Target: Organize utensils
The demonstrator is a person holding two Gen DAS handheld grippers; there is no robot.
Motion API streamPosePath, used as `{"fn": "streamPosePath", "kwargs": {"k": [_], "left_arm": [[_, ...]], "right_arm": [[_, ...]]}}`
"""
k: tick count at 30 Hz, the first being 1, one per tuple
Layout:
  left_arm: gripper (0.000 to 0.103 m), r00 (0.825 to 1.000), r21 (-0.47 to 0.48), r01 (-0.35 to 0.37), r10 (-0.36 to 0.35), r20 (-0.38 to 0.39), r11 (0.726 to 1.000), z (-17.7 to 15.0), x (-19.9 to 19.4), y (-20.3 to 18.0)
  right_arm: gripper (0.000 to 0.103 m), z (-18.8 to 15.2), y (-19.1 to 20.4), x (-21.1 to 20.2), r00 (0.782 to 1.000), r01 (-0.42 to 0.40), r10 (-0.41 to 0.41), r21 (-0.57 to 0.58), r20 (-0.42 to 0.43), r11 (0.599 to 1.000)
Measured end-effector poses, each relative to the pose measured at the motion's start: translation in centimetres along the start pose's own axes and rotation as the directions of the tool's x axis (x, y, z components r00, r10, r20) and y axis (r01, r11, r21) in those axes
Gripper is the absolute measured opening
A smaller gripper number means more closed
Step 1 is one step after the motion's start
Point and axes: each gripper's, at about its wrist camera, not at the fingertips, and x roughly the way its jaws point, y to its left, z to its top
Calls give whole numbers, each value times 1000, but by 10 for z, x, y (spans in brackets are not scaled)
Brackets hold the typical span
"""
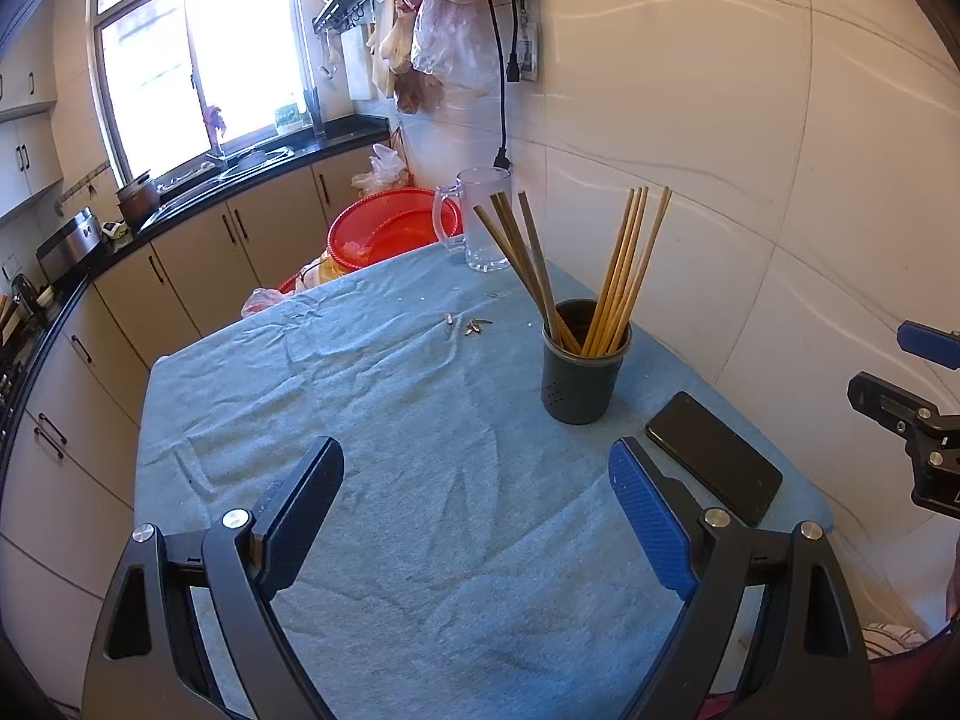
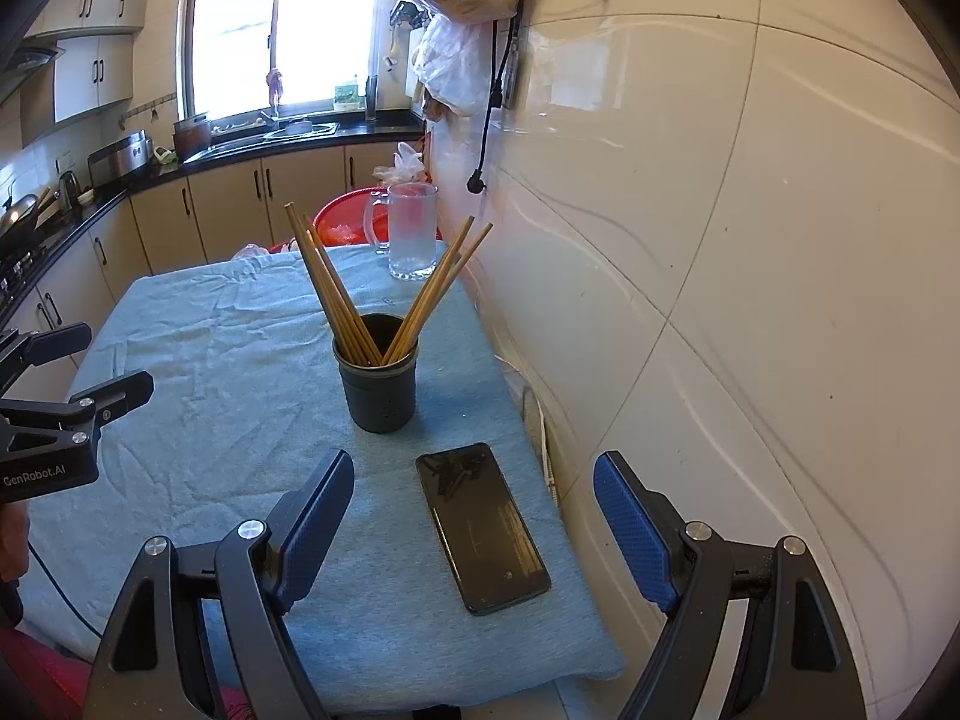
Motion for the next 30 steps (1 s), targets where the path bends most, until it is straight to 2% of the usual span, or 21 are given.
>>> {"fn": "streamPosePath", "kwargs": {"k": [30], "left_arm": [[89,1000,-10,-18,18,4,1000,4,0,-1]], "right_arm": [[86,5,-2,10,1000,-19,19,-17,0,1000]]}}
